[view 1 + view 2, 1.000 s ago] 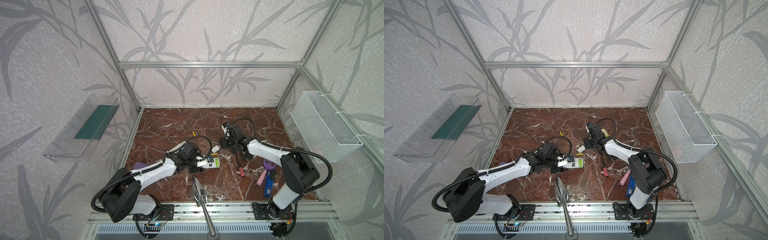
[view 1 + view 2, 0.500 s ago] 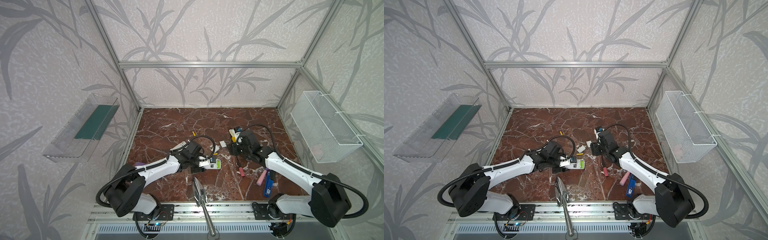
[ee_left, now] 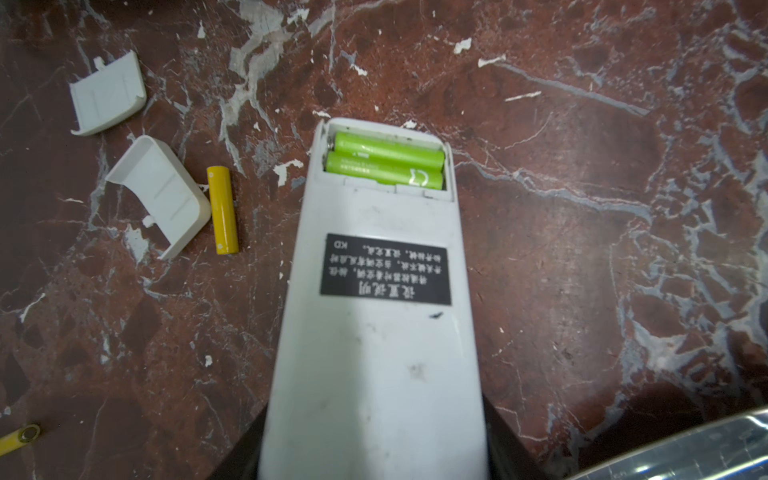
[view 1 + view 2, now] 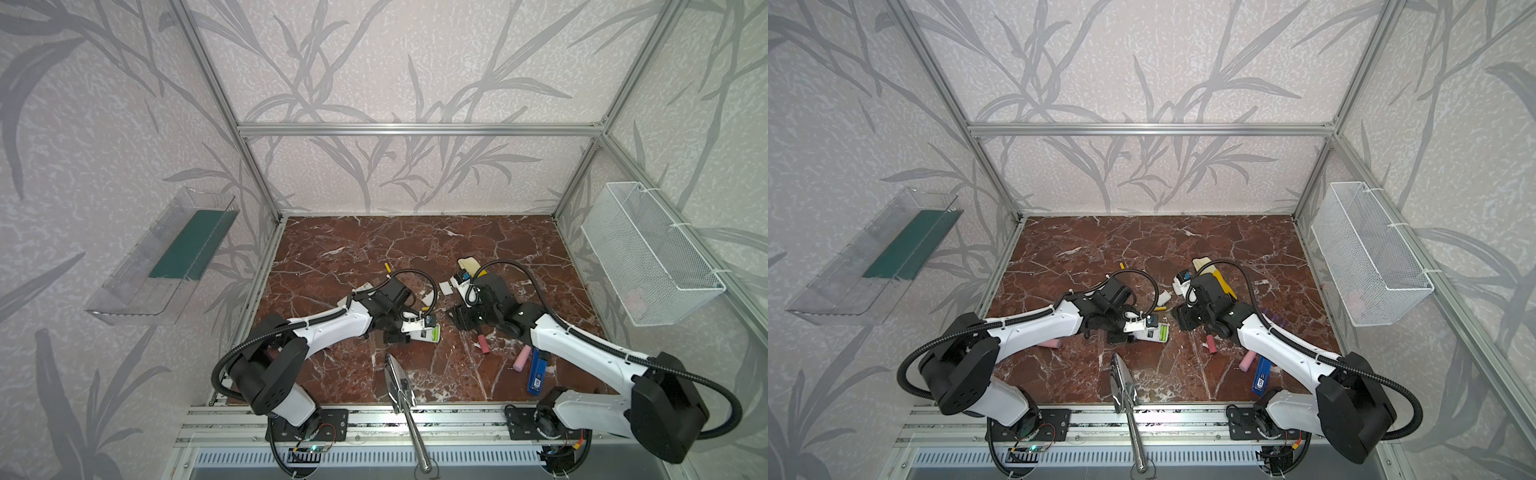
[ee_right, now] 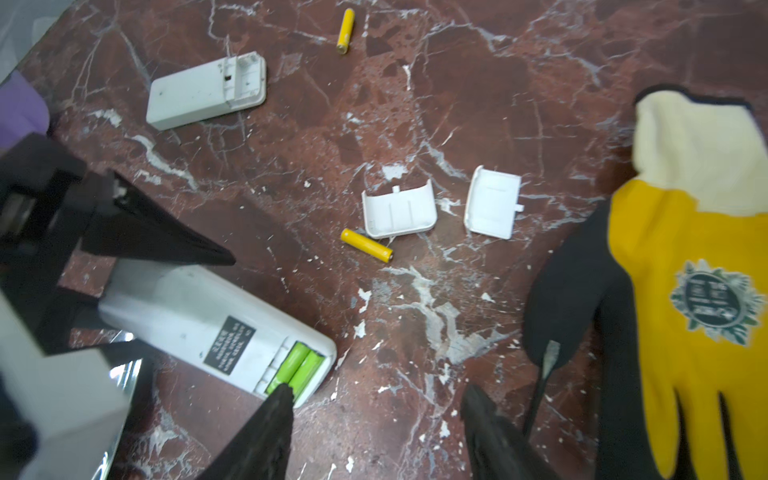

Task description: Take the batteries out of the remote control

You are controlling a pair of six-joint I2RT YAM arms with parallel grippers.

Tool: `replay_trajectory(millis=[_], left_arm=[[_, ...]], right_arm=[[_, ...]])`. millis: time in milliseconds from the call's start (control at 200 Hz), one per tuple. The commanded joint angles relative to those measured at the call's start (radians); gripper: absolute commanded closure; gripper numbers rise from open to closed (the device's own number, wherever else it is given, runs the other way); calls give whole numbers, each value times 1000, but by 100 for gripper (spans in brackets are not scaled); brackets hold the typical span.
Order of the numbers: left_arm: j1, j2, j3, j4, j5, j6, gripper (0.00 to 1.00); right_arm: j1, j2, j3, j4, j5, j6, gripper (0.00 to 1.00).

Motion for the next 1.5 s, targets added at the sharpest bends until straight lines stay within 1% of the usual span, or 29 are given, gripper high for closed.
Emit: replay_trajectory(millis=[0, 110, 285, 500, 695, 920, 1045, 1170, 1300, 1495], left_arm=[[-4, 52, 49, -98, 7, 36, 73], [-2, 81, 56, -96, 7, 30, 73], [1, 90, 47, -72, -1, 26, 71], [1, 137, 72, -113, -53, 44, 64], [1, 207, 138, -197, -92, 38, 62], [1, 223, 180, -234, -106, 22, 56], [1, 238, 199, -265, -128, 17, 55], [1, 237, 192, -255, -149, 7, 54], [0, 233, 184, -245, -161, 5, 50], [-1, 243, 189, -249, -173, 6, 50]], right_arm=[[16, 47, 21, -29, -35, -17, 36], [17, 61, 6, -5, -10, 26, 37], [17, 50, -14, 5, 95, 79, 37], [16, 48, -33, 17, 108, 79, 37], [16, 20, -46, 18, 131, 92, 37], [14, -4, -50, 11, 140, 82, 37], [14, -1, -56, 11, 135, 81, 37], [14, 2, -63, 21, 134, 84, 37], [14, 5, -66, 26, 130, 85, 37], [15, 17, -60, 31, 108, 78, 37]])
